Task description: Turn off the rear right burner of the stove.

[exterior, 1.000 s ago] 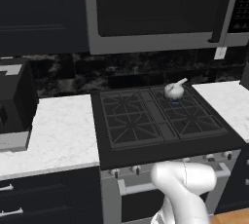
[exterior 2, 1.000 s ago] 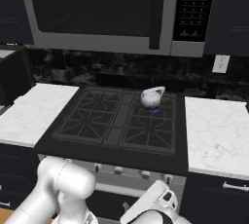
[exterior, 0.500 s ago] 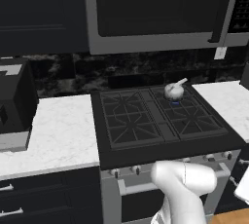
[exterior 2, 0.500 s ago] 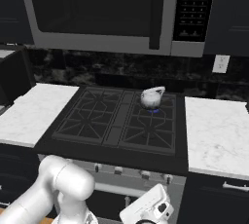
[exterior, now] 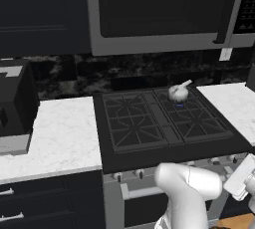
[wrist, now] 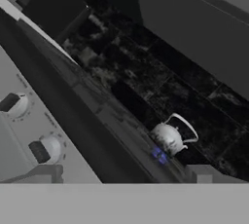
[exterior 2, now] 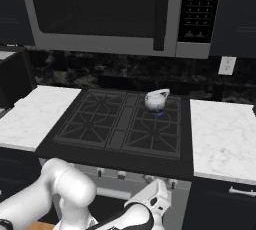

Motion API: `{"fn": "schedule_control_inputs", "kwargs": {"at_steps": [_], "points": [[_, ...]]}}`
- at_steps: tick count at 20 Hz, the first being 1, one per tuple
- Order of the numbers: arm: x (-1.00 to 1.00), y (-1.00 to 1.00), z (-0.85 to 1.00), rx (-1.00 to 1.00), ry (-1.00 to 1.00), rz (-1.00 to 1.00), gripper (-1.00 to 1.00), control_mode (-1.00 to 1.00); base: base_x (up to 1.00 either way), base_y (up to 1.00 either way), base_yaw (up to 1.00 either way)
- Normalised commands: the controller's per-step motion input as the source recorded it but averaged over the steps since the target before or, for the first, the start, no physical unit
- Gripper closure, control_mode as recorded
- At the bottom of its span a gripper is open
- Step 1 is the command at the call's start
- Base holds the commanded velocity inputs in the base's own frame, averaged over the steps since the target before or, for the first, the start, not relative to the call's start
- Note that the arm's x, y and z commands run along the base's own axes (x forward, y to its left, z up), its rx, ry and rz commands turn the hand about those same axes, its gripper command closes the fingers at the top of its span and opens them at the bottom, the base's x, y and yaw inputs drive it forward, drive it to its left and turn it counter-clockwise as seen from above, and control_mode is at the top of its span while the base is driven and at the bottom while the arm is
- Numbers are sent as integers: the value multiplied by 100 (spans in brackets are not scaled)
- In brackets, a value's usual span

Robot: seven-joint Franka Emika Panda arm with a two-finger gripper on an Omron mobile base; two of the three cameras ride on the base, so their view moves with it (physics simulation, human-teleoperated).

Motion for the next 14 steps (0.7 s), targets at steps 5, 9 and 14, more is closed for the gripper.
{"fn": "schedule_control_inputs", "kwargs": {"at_steps": [5,9,14], "points": [[2,0,-12,-12,-2,-1,-100,-100,0,0,0],[3,-3,-39,-25,-4,-1,-100,-100,0,0,0],[0,-12,-38,-31,-12,-1,-100,-100,0,0,0]]}}
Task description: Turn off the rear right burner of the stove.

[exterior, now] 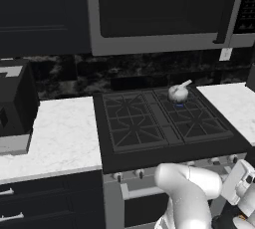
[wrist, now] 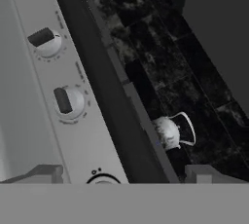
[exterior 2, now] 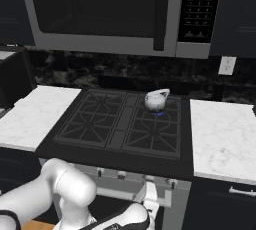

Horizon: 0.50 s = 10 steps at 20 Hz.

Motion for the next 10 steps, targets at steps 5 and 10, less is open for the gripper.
{"fn": "schedule_control_inputs", "kwargs": {"at_steps": [5,10], "points": [[4,-8,-1,-5,-5,0,-100,-100,0,0,0],[20,-4,0,0,0,0,-100,-100,0,0,0]]}}
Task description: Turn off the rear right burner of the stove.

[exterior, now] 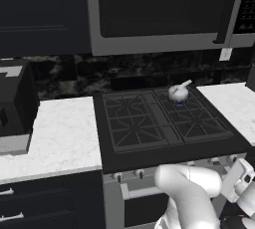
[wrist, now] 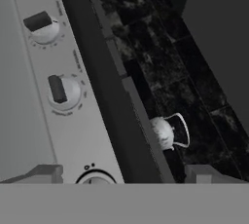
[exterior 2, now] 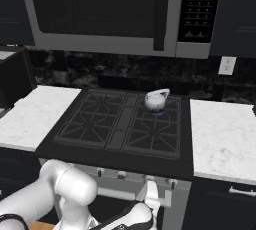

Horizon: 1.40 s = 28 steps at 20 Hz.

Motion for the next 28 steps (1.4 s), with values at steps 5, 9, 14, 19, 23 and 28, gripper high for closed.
{"fn": "schedule_control_inputs", "kwargs": {"at_steps": [5,9,14,19,23,28], "points": [[19,0,-1,0,0,-6,-100,-100,0,0,0],[24,0,-9,-3,0,-11,-100,-100,0,0,0],[31,-1,-6,-6,0,-9,-100,-100,0,0,0],[5,-13,-17,-4,0,-4,-100,-100,0,0,0],[-17,-24,-29,0,-2,0,-100,-100,0,0,0],[-6,-8,-2,0,-5,0,-100,-100,0,0,0]]}}
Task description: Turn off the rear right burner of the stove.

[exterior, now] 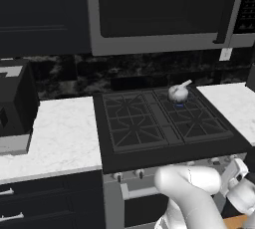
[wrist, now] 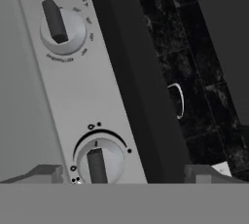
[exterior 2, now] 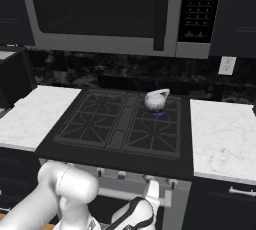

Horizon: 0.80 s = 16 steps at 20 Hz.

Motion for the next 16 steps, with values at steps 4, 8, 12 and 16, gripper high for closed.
{"fn": "schedule_control_inputs", "kwargs": {"at_steps": [4,8,12,16], "points": [[-1,0,-7,0,-4,0,-100,-100,0,0,0],[5,0,-13,-2,0,0,-100,-100,0,0,0],[34,0,0,-1,0,0,-100,-100,0,0,0],[39,0,0,0,0,0,-100,-100,0,0,0]]}}
